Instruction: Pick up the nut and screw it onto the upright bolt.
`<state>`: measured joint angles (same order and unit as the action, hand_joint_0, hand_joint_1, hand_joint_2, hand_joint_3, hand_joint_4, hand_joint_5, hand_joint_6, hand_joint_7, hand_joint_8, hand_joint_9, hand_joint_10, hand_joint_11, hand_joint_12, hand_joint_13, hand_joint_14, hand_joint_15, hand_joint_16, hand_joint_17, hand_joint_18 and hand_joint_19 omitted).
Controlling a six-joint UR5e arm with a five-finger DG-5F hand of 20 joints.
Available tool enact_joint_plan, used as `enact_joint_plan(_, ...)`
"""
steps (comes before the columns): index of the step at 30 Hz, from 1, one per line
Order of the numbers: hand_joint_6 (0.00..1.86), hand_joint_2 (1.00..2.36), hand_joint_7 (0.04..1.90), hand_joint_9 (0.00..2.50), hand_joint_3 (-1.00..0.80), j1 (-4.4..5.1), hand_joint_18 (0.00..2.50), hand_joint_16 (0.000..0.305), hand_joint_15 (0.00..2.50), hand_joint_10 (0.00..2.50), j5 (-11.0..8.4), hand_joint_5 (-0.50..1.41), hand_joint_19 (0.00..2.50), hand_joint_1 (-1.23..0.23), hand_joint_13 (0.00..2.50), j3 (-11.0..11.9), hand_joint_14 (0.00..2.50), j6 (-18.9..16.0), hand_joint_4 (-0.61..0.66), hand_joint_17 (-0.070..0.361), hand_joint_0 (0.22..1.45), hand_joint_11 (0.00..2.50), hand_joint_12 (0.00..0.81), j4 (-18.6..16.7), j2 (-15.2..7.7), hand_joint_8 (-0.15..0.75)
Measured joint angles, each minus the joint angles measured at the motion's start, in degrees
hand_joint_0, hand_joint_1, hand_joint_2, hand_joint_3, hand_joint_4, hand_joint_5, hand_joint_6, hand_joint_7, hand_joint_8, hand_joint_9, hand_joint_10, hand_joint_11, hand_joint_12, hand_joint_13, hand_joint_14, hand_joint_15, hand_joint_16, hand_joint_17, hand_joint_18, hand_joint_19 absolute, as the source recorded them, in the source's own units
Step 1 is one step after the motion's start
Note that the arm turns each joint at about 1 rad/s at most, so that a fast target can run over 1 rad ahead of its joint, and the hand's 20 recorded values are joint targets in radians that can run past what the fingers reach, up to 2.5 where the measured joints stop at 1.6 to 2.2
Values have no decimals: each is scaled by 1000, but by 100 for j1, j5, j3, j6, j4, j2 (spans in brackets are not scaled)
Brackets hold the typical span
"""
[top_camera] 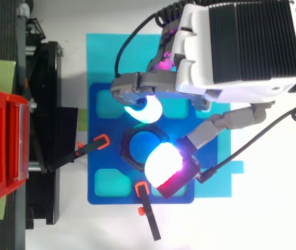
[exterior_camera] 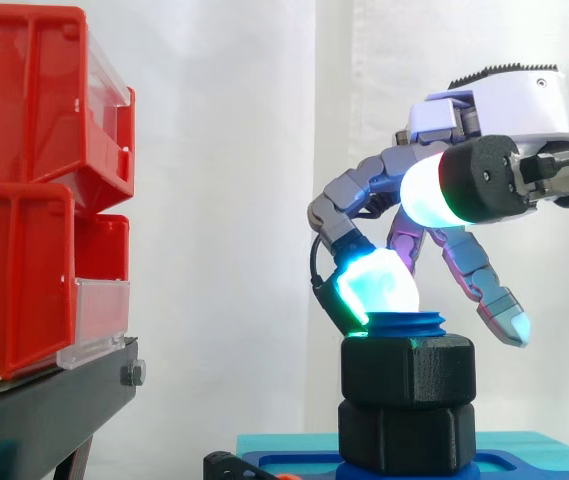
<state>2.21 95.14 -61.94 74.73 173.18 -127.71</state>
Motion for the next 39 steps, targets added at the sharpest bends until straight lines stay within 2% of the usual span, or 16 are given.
enact_joint_plan(1,504,1000,1307,1592,-500,-4,943,51,125,6,2,48,412,-298,1010,16,5,17,118,116,447,155,344,30,0,282)
enact_joint_plan(2,505,1000,1211,1400,-500,-6,850,55,129,6,3,11,434,-292,904,26,5,30,168,125,442,153,375,49,0,313)
enact_joint_plan(6,504,1000,963,1138,-500,-8,728,61,126,3,8,-69,427,-287,757,46,4,53,235,136,432,95,407,56,-2,320)
enact_joint_plan(12,502,1000,738,905,-500,5,561,63,74,0,43,-137,380,-285,579,121,2,77,190,143,421,0,423,37,-2,317)
enact_joint_plan(19,502,1000,685,789,-500,43,453,64,45,0,58,-146,340,-285,485,96,0,89,177,143,418,0,431,-1,-7,313)
enact_joint_plan(28,502,1000,698,752,-500,163,417,64,45,0,21,-142,335,-281,459,-215,0,-10,177,144,417,0,432,-336,-8,312)
enact_joint_plan(39,503,1000,740,755,-500,230,396,66,55,0,6,-131,334,-233,452,-291,0,-72,193,149,400,0,447,-381,-8,323)
